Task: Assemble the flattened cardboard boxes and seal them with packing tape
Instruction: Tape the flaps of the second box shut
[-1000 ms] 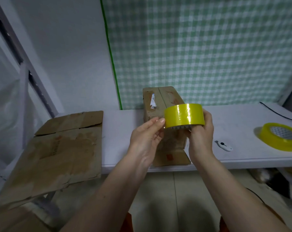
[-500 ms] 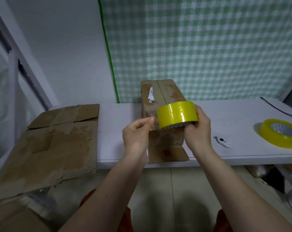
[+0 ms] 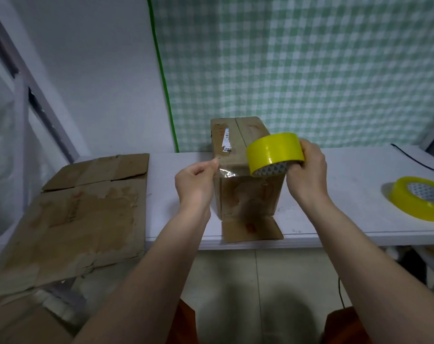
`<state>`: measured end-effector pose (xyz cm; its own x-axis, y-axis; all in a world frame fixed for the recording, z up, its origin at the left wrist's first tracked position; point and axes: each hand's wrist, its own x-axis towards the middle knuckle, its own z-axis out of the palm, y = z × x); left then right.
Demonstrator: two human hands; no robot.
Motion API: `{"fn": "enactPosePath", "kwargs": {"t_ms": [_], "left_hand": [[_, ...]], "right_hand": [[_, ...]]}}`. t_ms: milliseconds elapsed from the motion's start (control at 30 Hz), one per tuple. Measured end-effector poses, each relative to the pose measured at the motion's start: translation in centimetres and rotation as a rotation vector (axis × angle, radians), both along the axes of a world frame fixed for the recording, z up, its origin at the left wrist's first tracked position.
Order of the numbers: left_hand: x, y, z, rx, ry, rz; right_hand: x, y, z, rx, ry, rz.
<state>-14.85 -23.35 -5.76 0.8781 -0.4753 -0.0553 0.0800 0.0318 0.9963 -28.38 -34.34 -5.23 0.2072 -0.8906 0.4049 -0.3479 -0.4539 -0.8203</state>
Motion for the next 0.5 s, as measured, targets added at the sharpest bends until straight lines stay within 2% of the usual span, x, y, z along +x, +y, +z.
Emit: {"fn": "enactPosePath", "kwargs": {"t_ms": [167,333,500], "left_hand": [[1.6,-2.0,-0.3,0.066,-0.054,0.074],[2.0,-2.6,-1.3,0.144,-0.024,0.070],[2.9,-2.8,-1.8,0.152,0.061,0.001]], "right_hand": [[1.6,-0.6,1.5,-0.049,0.137,0.031],[2.3,-1.1,1.8,-0.072,0.286,0.017],[2.4,-1.7,1.8,-0.071,0.298,0.014]]}}
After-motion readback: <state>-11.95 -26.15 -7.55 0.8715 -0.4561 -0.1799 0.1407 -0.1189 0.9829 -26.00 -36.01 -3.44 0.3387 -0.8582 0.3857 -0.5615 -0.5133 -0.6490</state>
